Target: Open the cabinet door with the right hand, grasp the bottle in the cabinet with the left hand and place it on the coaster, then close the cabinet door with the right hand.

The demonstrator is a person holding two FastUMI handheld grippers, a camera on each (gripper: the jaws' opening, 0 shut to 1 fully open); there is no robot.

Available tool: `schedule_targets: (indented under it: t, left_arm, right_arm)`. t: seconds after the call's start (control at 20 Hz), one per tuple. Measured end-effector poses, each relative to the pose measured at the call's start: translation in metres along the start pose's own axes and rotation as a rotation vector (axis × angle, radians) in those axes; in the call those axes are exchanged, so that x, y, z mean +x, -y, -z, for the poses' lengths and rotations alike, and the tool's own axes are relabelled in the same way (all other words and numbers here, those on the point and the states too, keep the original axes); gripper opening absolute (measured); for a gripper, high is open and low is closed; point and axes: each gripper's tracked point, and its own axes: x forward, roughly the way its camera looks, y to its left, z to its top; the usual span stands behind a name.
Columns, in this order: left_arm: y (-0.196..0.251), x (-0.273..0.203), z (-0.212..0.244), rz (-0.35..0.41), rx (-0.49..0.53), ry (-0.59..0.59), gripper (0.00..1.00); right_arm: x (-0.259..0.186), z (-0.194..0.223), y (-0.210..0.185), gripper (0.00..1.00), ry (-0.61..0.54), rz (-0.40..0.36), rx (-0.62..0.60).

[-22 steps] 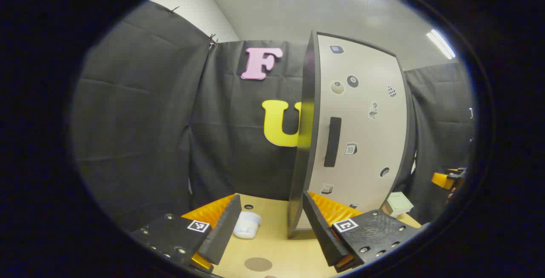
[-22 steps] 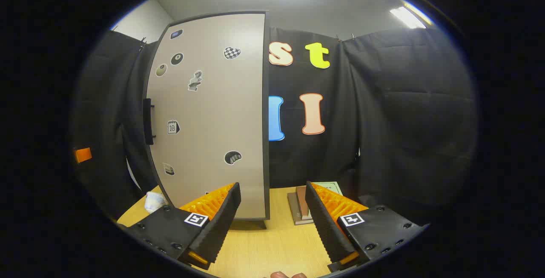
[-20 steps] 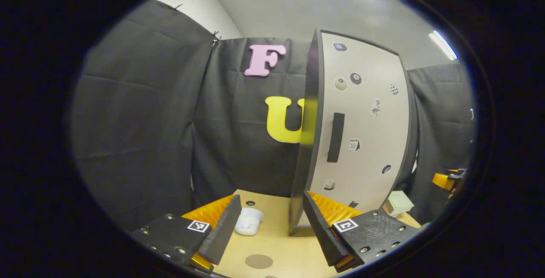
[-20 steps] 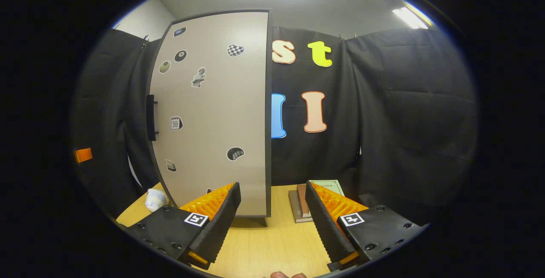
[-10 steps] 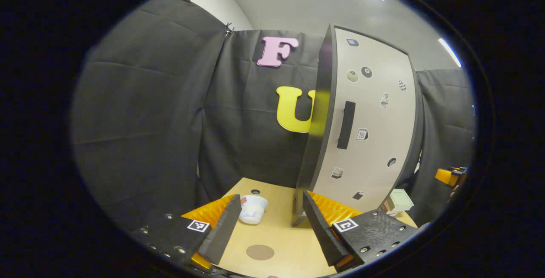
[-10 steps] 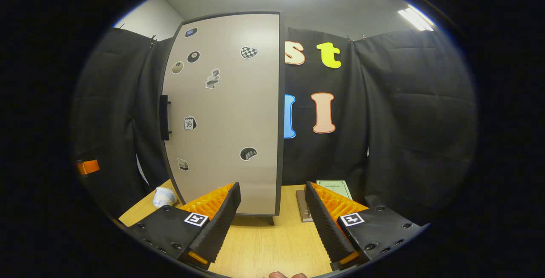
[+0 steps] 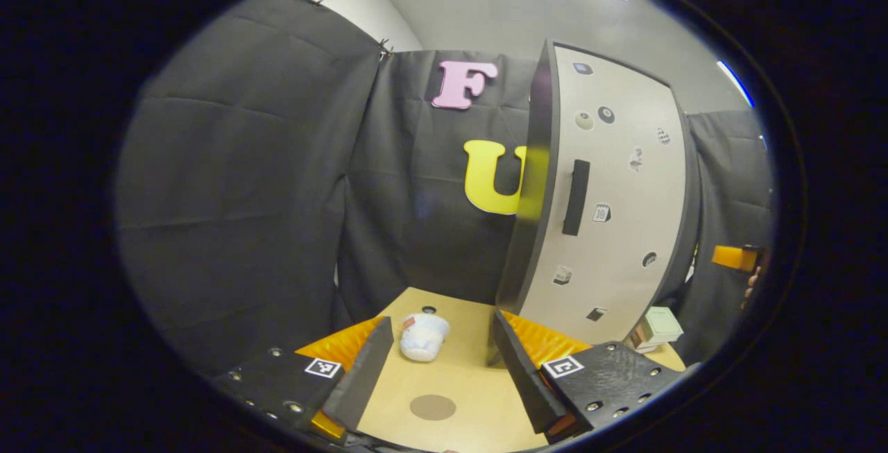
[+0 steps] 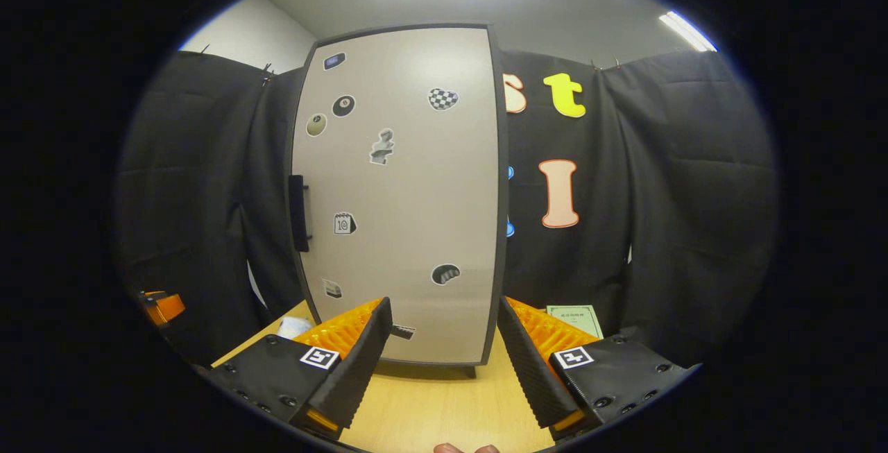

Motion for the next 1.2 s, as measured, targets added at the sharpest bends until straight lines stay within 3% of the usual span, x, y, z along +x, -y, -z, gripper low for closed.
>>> schedule_targets:
  t: [0.2, 0.7, 0.95, 1.2]
  left_arm:
    - [-0.01, -0.011, 0.016, -0.019, -0.003, -0.021, 0.89]
    - [-0.065, -0.036, 0.049, -0.15, -0.047, -0.066, 0.89]
    - [-0.085, -0.043, 0.063, -0.199, -0.086, -0.09, 0.88]
    - [-0.098, -0.044, 0.075, -0.225, -0.1, -0.11, 0.89]
  right_arm:
    - [0.019, -0.04, -0.034, 0.94, 0.062, -0.087, -0.02]
    - [0.078, -0.105, -0.132, 0.94, 0.133, -0.201, -0.01]
    - [0.111, -0.111, -0.176, 0.94, 0.129, -0.214, -0.009]
    - [0.144, -0.106, -0.2, 0.95, 0.119, -0.172, -0.016]
